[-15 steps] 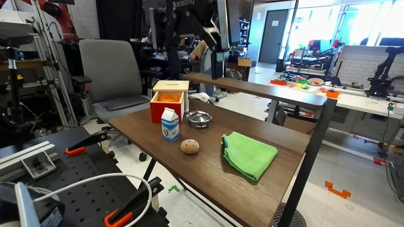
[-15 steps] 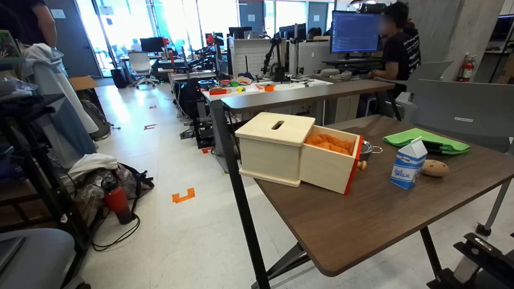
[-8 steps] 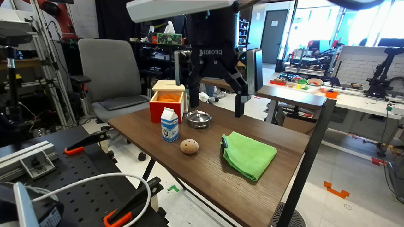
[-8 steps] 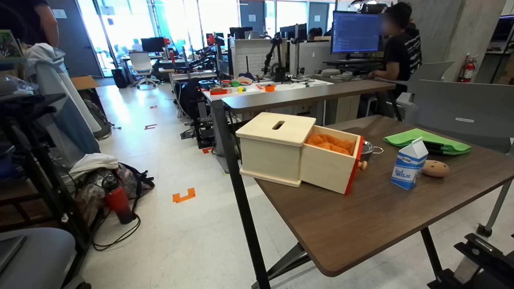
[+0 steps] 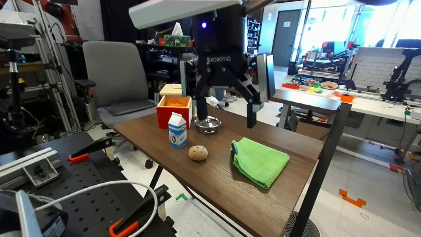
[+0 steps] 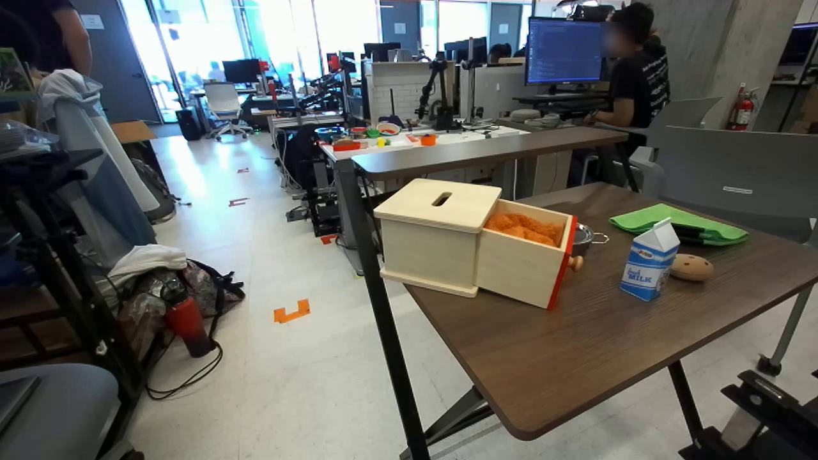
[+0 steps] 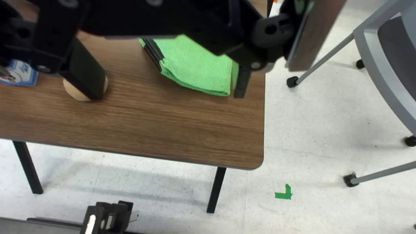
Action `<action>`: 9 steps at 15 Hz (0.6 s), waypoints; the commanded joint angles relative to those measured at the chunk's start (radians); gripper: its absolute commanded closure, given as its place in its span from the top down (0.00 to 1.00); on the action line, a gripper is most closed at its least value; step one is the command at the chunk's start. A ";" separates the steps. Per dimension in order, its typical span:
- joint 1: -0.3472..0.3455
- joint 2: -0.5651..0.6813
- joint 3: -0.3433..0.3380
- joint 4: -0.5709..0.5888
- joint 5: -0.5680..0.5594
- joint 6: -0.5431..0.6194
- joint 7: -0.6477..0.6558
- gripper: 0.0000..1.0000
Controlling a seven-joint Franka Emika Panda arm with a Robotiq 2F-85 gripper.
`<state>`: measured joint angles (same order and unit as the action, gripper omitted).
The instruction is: Use the green towel to wipe the table
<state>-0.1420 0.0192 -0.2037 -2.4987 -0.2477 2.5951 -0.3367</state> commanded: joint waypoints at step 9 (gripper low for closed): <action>0.028 0.451 0.009 0.373 -0.103 -0.006 0.277 1.00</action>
<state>-0.1316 0.3297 -0.1986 -2.2744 -0.3699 2.5993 -0.1224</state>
